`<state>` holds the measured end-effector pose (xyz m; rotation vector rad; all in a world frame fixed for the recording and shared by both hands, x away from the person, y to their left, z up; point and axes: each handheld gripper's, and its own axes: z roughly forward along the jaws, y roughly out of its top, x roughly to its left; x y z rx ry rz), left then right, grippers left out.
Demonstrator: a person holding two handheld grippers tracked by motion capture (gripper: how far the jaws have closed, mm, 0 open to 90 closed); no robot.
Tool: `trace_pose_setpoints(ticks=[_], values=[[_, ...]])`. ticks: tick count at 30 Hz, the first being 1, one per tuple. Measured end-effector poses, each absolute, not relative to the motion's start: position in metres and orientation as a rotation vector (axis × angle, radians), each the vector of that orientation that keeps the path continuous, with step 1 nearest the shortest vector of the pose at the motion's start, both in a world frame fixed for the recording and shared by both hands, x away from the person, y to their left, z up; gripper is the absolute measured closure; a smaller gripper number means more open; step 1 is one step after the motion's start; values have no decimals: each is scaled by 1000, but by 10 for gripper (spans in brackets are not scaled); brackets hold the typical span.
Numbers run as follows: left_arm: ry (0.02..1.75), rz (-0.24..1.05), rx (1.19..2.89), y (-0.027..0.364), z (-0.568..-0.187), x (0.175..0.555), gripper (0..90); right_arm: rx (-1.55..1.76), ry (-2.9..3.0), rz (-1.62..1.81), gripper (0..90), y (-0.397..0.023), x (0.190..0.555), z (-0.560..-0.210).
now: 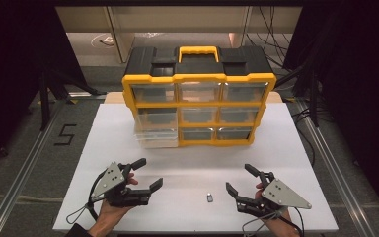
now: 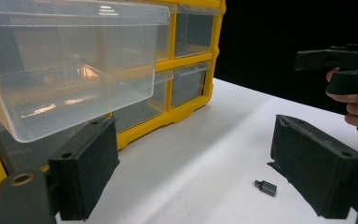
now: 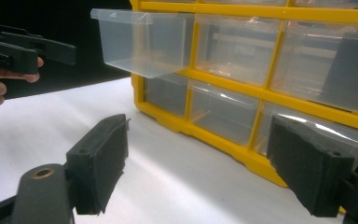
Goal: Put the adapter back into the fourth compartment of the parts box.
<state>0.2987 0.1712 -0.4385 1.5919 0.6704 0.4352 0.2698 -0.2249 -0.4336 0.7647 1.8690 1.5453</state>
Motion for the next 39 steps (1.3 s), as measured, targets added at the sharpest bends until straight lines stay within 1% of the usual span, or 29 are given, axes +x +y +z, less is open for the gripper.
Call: trace_pose_setpoints(ticks=[26,33,39], values=[[656,447,1631,164,-438,300,149,768,1869,1541,216,-225,271,-435],[654,416,1639,157,-434,300,151,781,1872,1536,216,-225,272,-435],[638,367,1673,143,-429,301,152,781,1863,1540,216,-226,272,-435]])
